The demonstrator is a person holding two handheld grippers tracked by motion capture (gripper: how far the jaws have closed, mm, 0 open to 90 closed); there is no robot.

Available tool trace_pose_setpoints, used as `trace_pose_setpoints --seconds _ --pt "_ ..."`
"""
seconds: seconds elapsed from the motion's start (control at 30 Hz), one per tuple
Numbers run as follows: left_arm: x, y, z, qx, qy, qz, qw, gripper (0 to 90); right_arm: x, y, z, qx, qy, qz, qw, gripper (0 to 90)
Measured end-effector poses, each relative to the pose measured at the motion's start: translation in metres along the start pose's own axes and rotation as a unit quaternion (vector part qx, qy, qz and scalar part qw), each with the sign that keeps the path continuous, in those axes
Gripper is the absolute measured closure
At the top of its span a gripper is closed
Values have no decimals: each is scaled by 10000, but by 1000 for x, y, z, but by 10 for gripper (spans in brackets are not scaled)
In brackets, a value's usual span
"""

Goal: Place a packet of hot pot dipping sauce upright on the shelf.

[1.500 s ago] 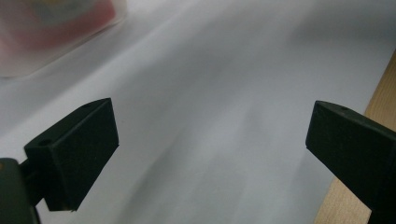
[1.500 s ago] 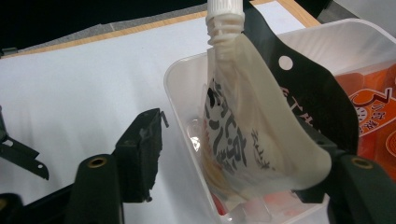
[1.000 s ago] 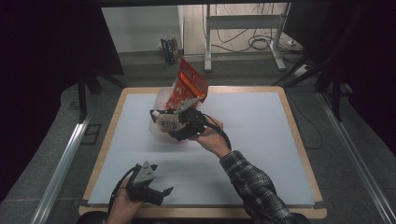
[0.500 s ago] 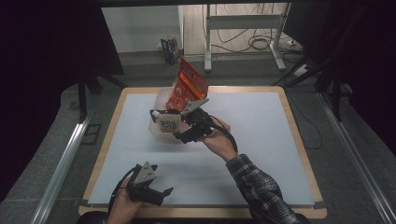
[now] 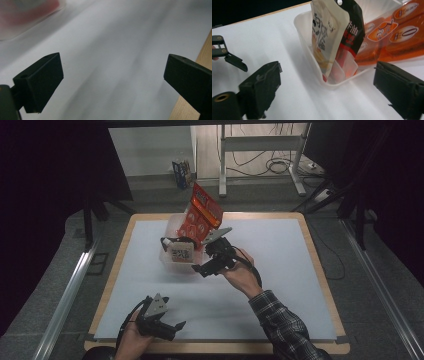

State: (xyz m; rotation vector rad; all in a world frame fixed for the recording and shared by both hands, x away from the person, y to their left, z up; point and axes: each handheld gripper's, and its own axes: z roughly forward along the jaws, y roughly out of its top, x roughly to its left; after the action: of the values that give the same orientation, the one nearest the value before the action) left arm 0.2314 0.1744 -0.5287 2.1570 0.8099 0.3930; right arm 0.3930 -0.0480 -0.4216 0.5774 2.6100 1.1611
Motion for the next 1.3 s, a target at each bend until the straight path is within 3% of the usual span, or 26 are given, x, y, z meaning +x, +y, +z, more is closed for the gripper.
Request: trace_pose_setpoints --seconds 0.37,0.83,1.3 --pt "-1 0 1 11 14 52 10000 23 2 -15 -7 -70 -73 -15 9999 7" --pt "-1 0 0 -17 5 73 10000 24 8 -31 -12 -145 104 102 9998 0" --pt "-2 1 -1 -45 24 94 9999 23 13 -57 -26 -150 -294 -15 9995 0"
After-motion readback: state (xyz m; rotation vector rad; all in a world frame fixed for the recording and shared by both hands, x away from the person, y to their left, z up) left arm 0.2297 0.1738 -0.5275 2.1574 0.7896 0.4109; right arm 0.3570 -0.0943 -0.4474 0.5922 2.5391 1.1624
